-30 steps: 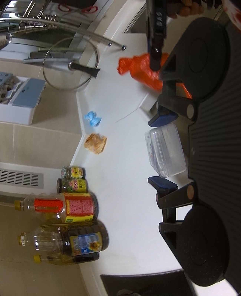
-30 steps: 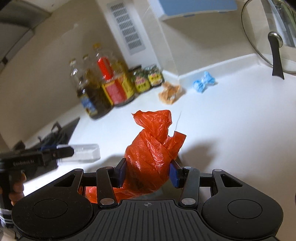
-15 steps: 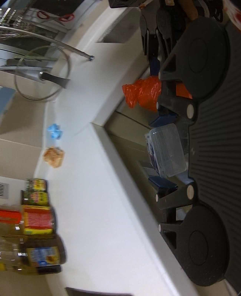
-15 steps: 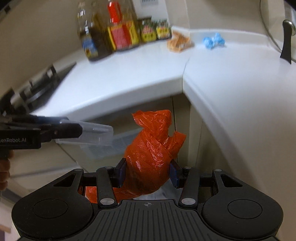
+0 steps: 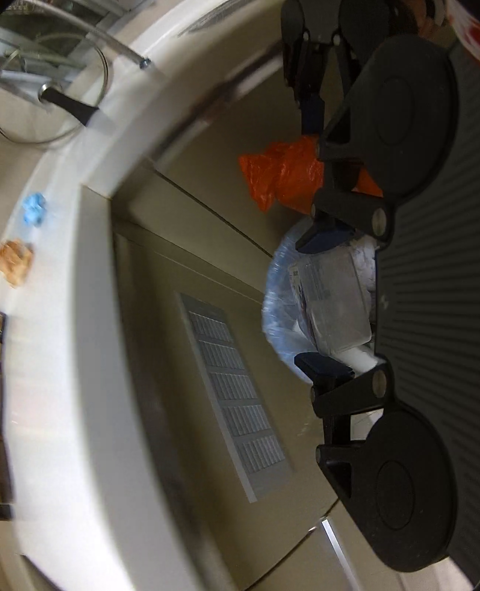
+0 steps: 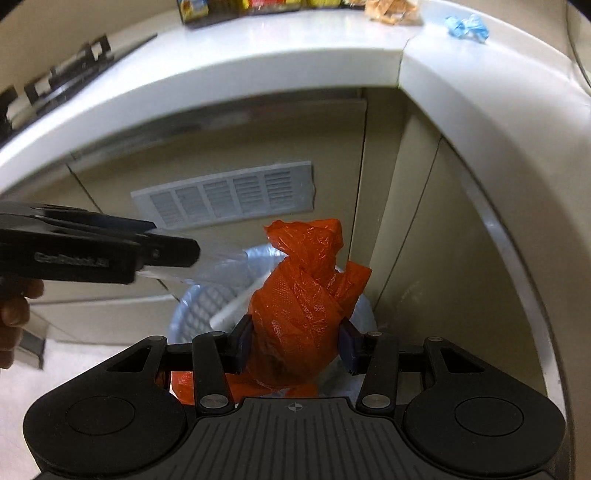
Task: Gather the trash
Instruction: 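Carry the clear box and red bag down to the wastebasket, then open both tools to drop box and bag into the wastebasket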
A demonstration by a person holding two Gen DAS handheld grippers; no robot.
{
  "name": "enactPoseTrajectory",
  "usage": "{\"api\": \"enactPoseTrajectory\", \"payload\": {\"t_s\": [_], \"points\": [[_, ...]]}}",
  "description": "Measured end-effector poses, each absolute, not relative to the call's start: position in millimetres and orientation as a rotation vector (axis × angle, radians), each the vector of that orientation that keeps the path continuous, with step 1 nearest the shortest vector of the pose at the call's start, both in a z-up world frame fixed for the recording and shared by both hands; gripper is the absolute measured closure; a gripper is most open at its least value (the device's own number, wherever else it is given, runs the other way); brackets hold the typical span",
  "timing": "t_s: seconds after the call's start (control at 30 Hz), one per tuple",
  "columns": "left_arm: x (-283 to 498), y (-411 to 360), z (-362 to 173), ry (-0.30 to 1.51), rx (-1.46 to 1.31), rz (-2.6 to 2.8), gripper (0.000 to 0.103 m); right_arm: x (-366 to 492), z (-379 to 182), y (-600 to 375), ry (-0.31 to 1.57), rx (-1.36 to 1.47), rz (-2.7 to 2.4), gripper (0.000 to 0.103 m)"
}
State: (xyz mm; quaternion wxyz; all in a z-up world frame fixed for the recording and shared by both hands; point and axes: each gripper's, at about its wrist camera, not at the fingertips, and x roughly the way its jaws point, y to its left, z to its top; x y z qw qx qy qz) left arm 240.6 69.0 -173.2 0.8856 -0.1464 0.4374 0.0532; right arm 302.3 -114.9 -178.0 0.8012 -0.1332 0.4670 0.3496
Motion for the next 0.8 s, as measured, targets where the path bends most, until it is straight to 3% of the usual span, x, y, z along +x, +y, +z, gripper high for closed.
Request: {"api": "enactPoseTrajectory", "payload": {"t_s": [0.43,0.57,0.8], "points": [[254.9,66.6,-221.7,0.927,-0.357,0.169,0.047,316.1,-209.0,-109.5,1.038,-0.371,0.746,0.056],[255.3,65.9,-231.2,0.939,-0.369,0.167,0.033,317.3,-214.1,-104.7,1.036,-0.405,0.759,0.056],[240.5,66.8,-228.2,0.956,-0.369,0.168,0.033,316.5,-225.4,-94.4,1.031,-0.428,0.798,0.053]]}}
